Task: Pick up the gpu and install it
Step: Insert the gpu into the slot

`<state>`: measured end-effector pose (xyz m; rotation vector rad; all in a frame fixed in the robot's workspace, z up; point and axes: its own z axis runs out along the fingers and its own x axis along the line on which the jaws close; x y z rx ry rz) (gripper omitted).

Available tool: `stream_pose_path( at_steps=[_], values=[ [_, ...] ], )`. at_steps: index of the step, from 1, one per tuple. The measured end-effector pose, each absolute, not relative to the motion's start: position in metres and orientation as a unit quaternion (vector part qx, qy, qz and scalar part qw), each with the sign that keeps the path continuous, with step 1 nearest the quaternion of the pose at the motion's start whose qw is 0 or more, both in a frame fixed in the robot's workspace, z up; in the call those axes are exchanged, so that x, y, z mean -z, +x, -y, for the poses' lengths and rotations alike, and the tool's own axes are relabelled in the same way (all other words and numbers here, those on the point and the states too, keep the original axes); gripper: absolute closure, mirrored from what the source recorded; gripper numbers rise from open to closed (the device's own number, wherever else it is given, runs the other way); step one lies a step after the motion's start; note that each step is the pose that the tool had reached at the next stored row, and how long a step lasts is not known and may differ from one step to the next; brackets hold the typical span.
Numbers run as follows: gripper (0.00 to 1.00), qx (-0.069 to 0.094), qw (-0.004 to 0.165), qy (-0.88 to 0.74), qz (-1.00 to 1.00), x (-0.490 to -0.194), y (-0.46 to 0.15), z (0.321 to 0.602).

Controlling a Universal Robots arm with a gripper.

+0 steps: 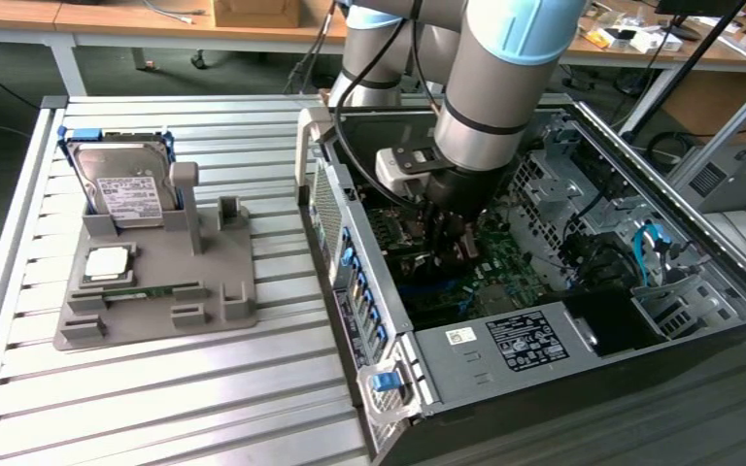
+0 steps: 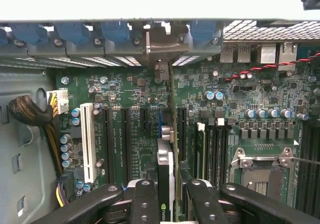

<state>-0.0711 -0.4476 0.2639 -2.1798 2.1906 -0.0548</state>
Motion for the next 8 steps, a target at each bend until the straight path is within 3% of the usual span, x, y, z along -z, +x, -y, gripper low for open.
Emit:
stream_pose_path(
  at_steps=[8],
  values=[
    [0.73,0.018,0.025,-0.705,-0.708,-0.264,-0.071,0.4515]
  ],
)
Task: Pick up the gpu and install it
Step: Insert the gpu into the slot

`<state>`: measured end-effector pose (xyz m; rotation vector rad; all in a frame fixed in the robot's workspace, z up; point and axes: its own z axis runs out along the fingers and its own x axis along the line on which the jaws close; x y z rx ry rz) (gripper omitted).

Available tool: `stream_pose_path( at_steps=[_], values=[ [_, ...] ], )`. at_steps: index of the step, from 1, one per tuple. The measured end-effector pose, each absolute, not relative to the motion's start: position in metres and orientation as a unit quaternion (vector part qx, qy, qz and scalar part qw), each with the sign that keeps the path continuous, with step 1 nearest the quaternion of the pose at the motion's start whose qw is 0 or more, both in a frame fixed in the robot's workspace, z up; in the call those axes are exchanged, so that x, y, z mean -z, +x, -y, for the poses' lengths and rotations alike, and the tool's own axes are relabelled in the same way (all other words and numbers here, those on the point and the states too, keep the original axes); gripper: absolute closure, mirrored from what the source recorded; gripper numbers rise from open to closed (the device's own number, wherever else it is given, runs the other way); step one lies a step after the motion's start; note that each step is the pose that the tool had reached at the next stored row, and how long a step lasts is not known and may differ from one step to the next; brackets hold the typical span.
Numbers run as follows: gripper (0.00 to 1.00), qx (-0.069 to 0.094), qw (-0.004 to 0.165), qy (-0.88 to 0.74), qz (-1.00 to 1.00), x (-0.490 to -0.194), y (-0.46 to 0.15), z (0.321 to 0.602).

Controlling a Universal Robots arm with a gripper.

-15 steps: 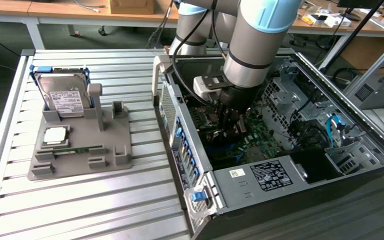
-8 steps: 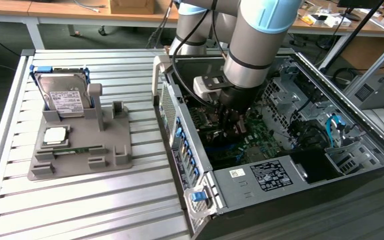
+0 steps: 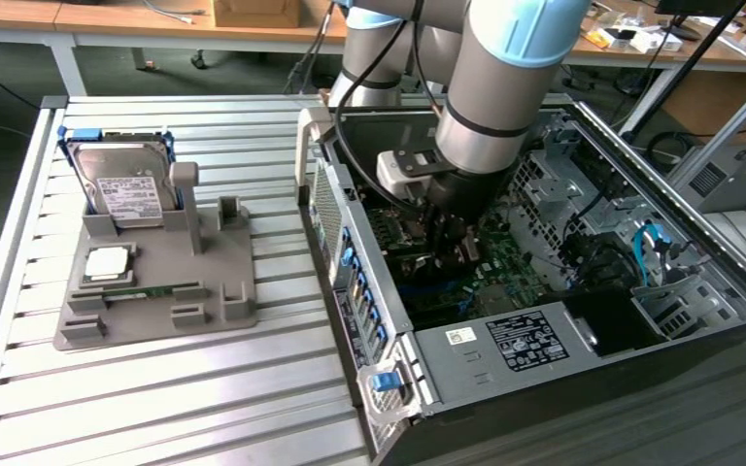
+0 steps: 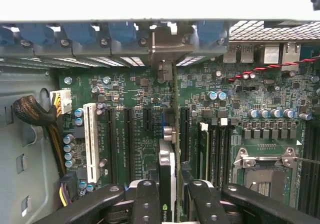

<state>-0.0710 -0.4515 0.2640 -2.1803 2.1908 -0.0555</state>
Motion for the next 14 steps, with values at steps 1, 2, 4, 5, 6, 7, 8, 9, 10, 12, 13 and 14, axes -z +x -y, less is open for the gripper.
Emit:
stream_pose_path(
  at_steps=[1,2,4,5,6,7,8,9,10,12,13,14],
  values=[
    [0.73,0.018,0.025,-0.705,-0.709,-0.264,-0.0711,0.4518],
    [0.73,0.018,0.025,-0.705,-0.709,-0.264,-0.0711,0.4518],
    [0.73,0.018,0.025,-0.705,-0.708,-0.264,-0.071,0.4519],
    [0.73,0.018,0.025,-0.705,-0.708,-0.264,-0.071,0.4519],
    [0.73,0.018,0.025,-0.705,-0.708,-0.2641,-0.071,0.452],
    [0.73,0.018,0.025,-0.705,-0.708,-0.2643,-0.071,0.452],
    [0.73,0.018,0.025,-0.705,-0.708,-0.2644,-0.071,0.452],
    [0.73,0.018,0.025,-0.705,-0.708,-0.2645,-0.071,0.452],
    [0.73,0.018,0.025,-0.705,-0.708,-0.2646,-0.071,0.4519],
    [0.73,0.018,0.025,-0.705,-0.708,-0.2652,-0.071,0.452],
    [0.73,0.018,0.025,-0.705,-0.709,-0.2655,-0.071,0.452],
    [0.73,0.018,0.025,-0.705,-0.709,-0.2655,-0.071,0.452]
  ],
)
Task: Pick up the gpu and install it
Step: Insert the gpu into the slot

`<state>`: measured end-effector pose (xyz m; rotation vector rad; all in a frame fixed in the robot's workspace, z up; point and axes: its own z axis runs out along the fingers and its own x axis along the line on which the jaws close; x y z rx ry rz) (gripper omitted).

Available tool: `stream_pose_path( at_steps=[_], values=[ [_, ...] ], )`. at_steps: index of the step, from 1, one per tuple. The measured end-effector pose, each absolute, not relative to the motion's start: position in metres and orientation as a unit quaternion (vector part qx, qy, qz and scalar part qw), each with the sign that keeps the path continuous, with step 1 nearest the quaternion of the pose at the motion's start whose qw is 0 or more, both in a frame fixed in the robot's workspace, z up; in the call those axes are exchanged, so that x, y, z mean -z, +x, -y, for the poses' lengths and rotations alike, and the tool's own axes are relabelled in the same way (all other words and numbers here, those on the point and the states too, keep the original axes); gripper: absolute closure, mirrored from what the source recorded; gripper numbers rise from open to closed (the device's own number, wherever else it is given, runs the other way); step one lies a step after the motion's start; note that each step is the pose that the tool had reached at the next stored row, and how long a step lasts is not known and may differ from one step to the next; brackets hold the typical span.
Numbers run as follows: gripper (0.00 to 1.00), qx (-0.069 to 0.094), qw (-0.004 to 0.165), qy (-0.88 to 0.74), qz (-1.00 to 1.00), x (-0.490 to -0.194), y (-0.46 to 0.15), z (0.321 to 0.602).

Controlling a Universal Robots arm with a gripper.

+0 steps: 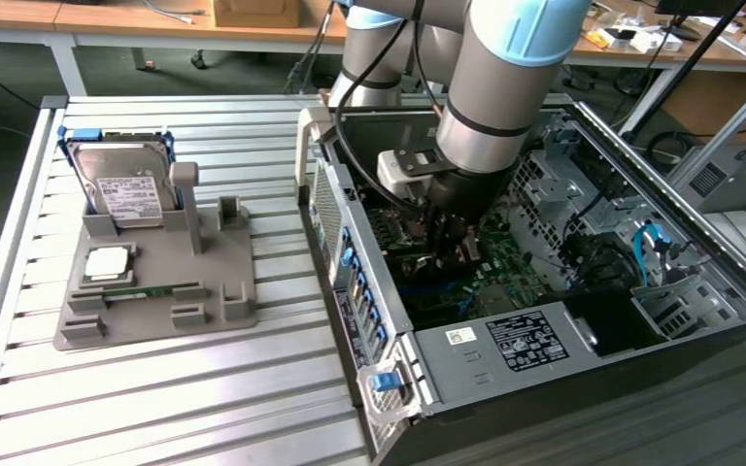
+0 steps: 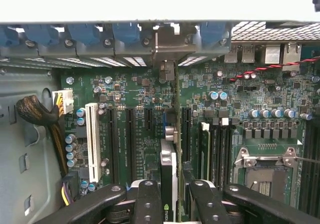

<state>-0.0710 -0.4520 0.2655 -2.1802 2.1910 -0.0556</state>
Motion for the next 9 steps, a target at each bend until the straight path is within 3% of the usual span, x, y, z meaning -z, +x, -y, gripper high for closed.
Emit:
stream_pose_path(
  at_steps=[9],
  values=[
    [0.73,0.018,0.025,-0.703,-0.71,-0.2656,-0.071,0.452]
  ],
)
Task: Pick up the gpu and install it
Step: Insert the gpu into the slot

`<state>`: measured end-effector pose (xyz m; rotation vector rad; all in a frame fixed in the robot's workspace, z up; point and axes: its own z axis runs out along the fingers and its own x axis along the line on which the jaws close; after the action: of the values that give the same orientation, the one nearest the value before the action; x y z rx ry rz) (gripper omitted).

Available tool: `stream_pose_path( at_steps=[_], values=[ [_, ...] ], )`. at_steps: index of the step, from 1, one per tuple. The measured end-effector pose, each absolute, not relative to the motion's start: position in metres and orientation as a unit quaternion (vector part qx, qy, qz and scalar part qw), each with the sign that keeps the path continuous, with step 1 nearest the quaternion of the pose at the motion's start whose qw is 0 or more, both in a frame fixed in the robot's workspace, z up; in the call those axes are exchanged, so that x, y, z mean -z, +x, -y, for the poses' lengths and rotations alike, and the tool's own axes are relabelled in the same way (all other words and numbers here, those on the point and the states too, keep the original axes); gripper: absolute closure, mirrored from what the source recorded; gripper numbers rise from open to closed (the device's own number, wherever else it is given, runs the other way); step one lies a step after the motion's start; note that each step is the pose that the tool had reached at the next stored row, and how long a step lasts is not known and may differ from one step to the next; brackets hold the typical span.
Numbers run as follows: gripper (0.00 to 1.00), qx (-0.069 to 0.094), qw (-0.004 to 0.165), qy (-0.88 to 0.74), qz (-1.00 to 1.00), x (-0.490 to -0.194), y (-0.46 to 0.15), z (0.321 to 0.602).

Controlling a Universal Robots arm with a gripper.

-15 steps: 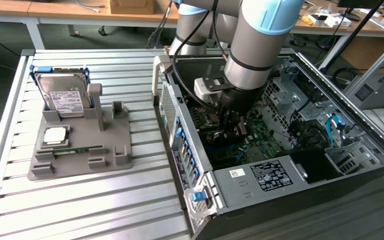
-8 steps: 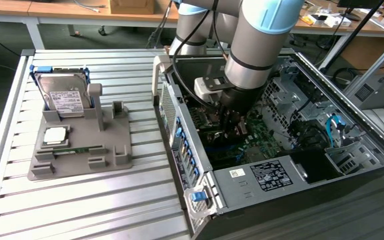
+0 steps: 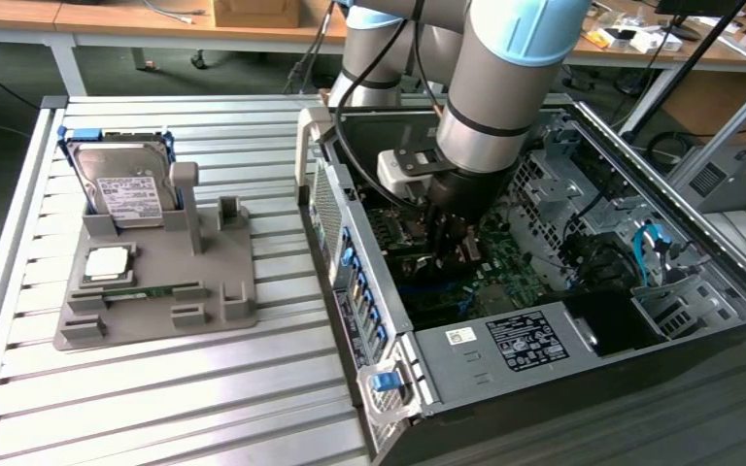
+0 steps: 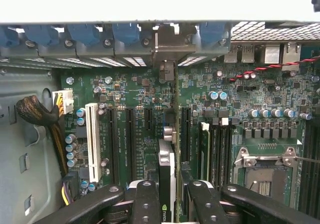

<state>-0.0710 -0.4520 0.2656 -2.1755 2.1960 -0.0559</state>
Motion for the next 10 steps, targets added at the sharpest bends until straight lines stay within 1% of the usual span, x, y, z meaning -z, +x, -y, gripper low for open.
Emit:
stream_pose_path(
  at_steps=[10],
  values=[
    [0.73,0.014,0.029,-0.694,-0.719,-0.2654,-0.0711,0.4522]
  ],
)
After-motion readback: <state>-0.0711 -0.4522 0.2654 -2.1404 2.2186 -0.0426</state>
